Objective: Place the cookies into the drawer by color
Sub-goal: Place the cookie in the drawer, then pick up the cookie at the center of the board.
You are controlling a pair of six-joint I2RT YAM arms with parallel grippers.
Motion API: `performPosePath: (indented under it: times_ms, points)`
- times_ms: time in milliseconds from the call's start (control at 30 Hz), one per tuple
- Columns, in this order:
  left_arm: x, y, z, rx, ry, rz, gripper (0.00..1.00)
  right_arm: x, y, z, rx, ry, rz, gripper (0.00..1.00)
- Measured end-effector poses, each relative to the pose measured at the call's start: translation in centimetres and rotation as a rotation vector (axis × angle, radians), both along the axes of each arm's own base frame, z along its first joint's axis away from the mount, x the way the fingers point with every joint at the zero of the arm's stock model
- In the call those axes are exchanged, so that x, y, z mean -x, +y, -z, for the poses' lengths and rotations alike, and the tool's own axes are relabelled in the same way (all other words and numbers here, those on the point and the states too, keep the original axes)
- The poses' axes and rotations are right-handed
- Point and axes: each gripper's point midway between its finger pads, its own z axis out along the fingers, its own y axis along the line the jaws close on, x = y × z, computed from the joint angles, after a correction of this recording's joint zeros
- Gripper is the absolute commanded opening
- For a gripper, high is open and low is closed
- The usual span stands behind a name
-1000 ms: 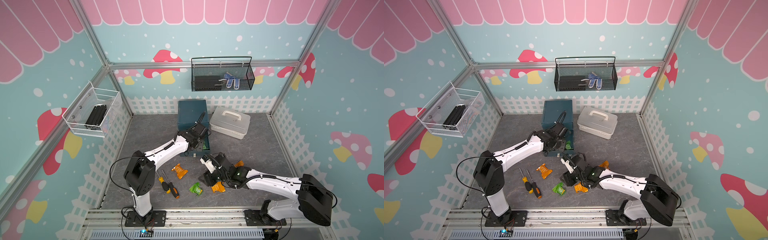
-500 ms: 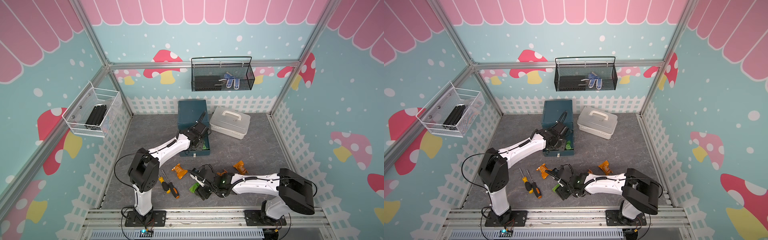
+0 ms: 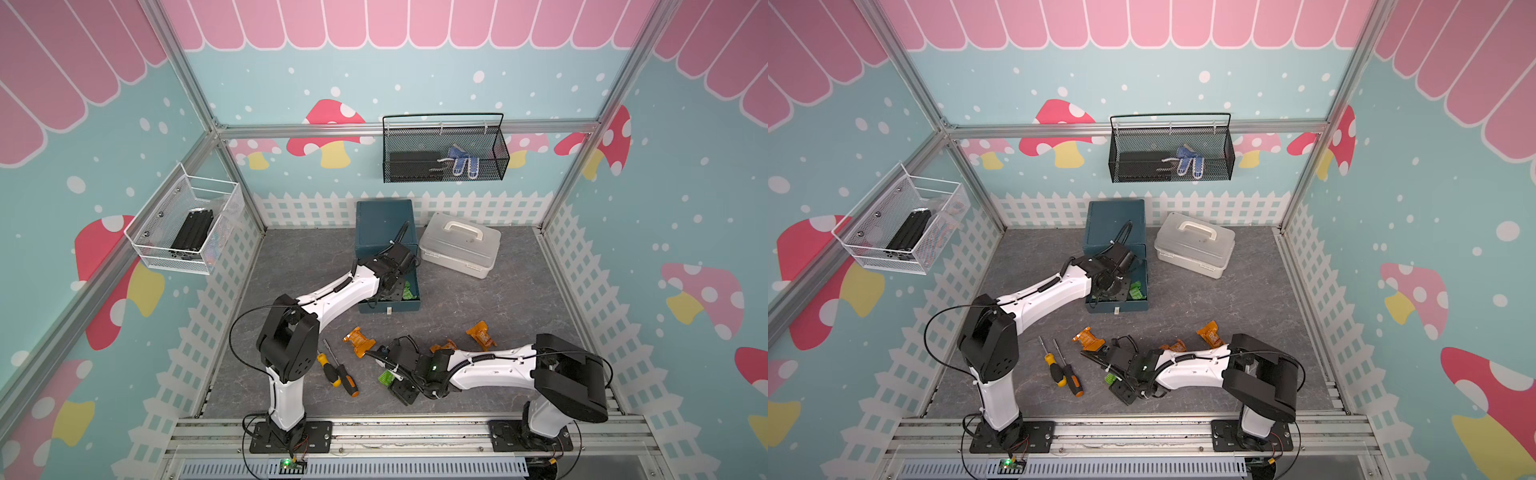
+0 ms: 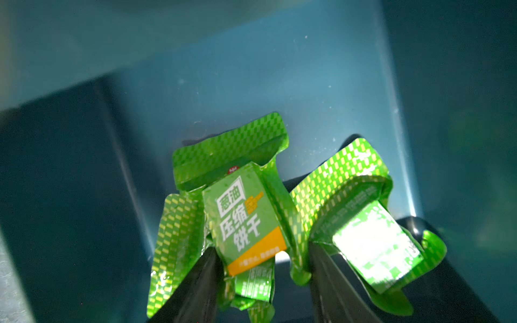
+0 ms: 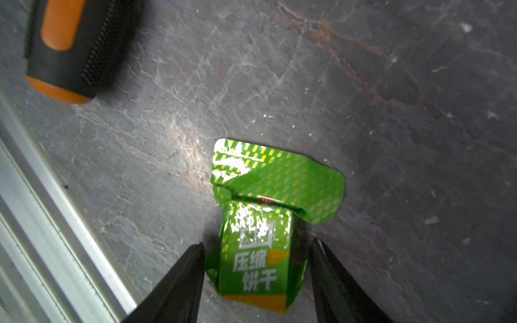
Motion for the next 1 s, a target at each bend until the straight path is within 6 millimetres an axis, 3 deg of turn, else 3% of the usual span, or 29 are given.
performPosePath:
  times_ms: [233, 433, 1000]
  points:
    - [-0.1, 0.1, 0.0, -0.007, -0.005, -0.004, 0.60, -0.5, 0.2, 0.1, 0.013, -0.026, 0.001, 0.62]
    - [-0.1, 0.2, -0.4, -0.005, -0.012, -0.005, 0.63, -1.0, 0.6, 0.2, 0.019, -0.045, 0.003, 0.55]
    - [1.6, 1.3, -4.6, 0.066, -0.084, -0.002, 0.81, -1.3, 0.9, 0.2, 0.016, -0.056, 0.008, 0.39]
